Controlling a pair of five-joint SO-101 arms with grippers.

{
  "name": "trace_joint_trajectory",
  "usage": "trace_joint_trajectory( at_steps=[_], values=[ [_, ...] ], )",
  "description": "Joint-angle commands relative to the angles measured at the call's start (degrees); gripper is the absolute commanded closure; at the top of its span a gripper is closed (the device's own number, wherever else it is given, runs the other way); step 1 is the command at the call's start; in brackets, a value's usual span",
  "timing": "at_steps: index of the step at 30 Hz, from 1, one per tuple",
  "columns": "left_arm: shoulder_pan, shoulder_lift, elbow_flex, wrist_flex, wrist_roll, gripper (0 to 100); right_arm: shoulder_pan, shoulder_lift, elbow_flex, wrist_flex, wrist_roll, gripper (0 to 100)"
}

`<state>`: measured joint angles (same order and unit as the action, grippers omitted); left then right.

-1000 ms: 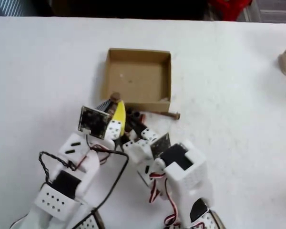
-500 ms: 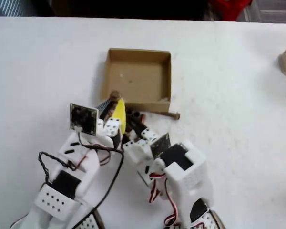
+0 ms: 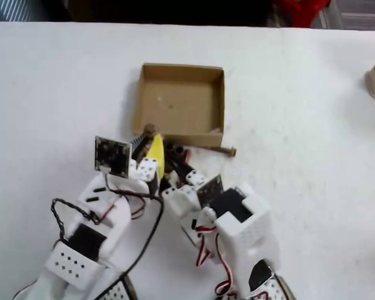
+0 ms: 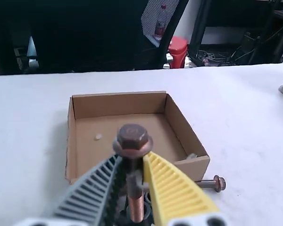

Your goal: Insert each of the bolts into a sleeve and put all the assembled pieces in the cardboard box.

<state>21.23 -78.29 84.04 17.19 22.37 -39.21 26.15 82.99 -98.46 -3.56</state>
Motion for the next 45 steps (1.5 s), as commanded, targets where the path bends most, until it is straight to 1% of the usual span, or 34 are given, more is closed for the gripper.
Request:
trace_joint_trajectory(
  at_steps=[1,9,11,13,17,19,26,31,35,39,42,45],
  values=[
    [0.7,0.2,-0.2,-3.2,-1.2,98,0.4,-4.0,0.3,-2.1,-0.2,98.1],
    [1.5,0.2,-0.6,-3.2,-1.6,98,0.4,-4.9,1.6,-2.2,-0.1,98.2],
    [1.5,1.5,-0.9,-3.6,-1.6,98,0.4,-4.9,1.7,-2.2,1.1,98.2],
    [1.4,5.1,-2.9,-4.0,-1.7,98,0.2,-4.9,1.8,-2.1,2.8,98.2],
    [1.2,14.7,-8.6,-3.5,-1.7,98,0.1,-4.9,1.9,-2.1,3.1,98.2],
    [1.2,17.2,-10.0,-3.5,-1.7,98,0.4,-4.9,1.9,-2.2,3.1,98.2],
    [1.1,14.5,-9.9,-3.4,-1.7,98,0.9,-4.9,1.9,-2.2,3.0,98.1],
    [1.5,9.4,-10.0,-3.4,-1.4,98,0.7,-4.6,1.9,-1.9,3.4,98.1],
    [1.6,8.7,-10.4,-2.0,-1.1,98,0.7,-4.4,1.8,-1.9,3.4,98.1],
    [1.6,8.7,-10.5,-1.8,3.0,98,0.7,-4.4,1.6,-1.9,3.4,98.1],
    [1.6,8.8,-11.4,-1.1,4.1,98,0.7,-4.4,1.4,-1.9,3.4,98.1],
    [1.5,8.8,-13.7,1.3,8.5,98,0.8,-4.4,0.7,-1.9,3.4,98.1]
  ],
)
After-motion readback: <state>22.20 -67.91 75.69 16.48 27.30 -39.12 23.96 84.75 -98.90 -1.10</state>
